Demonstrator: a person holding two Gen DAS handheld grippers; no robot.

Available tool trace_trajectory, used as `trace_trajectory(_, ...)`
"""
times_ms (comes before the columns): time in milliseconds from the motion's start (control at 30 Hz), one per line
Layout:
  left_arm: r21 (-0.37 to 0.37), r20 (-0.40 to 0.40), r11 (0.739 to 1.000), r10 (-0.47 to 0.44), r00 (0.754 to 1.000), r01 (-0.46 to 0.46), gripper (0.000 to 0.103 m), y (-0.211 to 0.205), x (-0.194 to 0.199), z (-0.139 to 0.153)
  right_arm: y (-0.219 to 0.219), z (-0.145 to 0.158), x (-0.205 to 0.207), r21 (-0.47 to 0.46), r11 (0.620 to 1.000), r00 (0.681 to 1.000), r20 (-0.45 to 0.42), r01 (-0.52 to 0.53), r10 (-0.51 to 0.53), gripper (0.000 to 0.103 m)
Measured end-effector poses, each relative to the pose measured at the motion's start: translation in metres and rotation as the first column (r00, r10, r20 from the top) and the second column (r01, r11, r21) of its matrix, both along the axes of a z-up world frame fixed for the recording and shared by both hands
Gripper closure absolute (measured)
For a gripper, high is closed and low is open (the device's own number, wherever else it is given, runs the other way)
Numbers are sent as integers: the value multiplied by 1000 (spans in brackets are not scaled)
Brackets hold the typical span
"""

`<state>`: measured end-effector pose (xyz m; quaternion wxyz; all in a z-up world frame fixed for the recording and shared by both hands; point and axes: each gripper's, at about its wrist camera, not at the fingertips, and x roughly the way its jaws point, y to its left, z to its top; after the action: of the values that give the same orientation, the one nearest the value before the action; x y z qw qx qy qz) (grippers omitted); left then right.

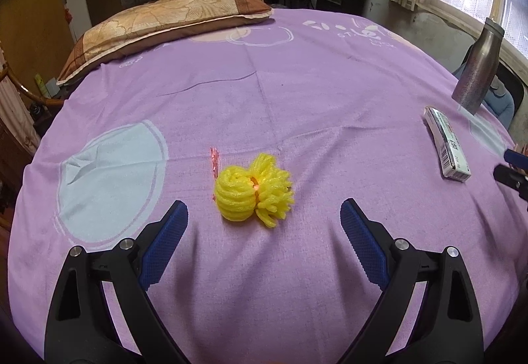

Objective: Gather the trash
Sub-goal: 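Grasp the yellow mesh net with the left gripper while the right gripper grasps the white medicine box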

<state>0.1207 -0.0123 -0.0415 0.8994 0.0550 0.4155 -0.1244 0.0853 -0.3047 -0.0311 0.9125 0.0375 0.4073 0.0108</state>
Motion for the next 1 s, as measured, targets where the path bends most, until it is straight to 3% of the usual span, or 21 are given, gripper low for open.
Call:
trace_trajectory(133,-19,-2,1000,17,1000,-17,12,5,2,1,17,-6,29,94,995,999,-16,-26,28,11)
trace_trajectory(333,-81,-54,996,38,998,-42,12,15,10,-2,29,-18,56,126,992,997,-74,2,8,10)
trace_trajectory(467,-58,-57,997,49,997,-52,12,14,11,-4,30,-29,71,159,987,994,-105,5,12,7)
trace_trajectory(567,-27,-61,999,40,997,-41,12,8,12,-7,35,-32,79,130,991,995,-99,-17,30,7)
trace_trajectory(633,-25,-67,999,36,997,-38,12,7,12,-8,43,-33,80,70,996,994,-94,-57,64,16)
trace_trajectory(667,-25,-69,999,37,997,-39,12,7,12,-8,46,-33,81,30,997,993,-90,-71,73,37)
trace_trajectory(700,-25,-69,999,38,997,-40,12,7,12,-8,49,-32,79,-7,997,993,-83,-82,81,45)
trace_trajectory(767,-22,-70,999,42,997,-44,12,8,12,-8,47,-31,76,34,994,991,-76,-107,110,55)
trace_trajectory(800,-21,-70,999,43,997,-45,12,7,12,-8,45,-30,75,63,991,990,-75,-117,122,59)
trace_trajectory(1000,-17,-78,998,53,996,-55,12,8,14,-9,40,-29,76,117,986,989,-68,-122,131,59)
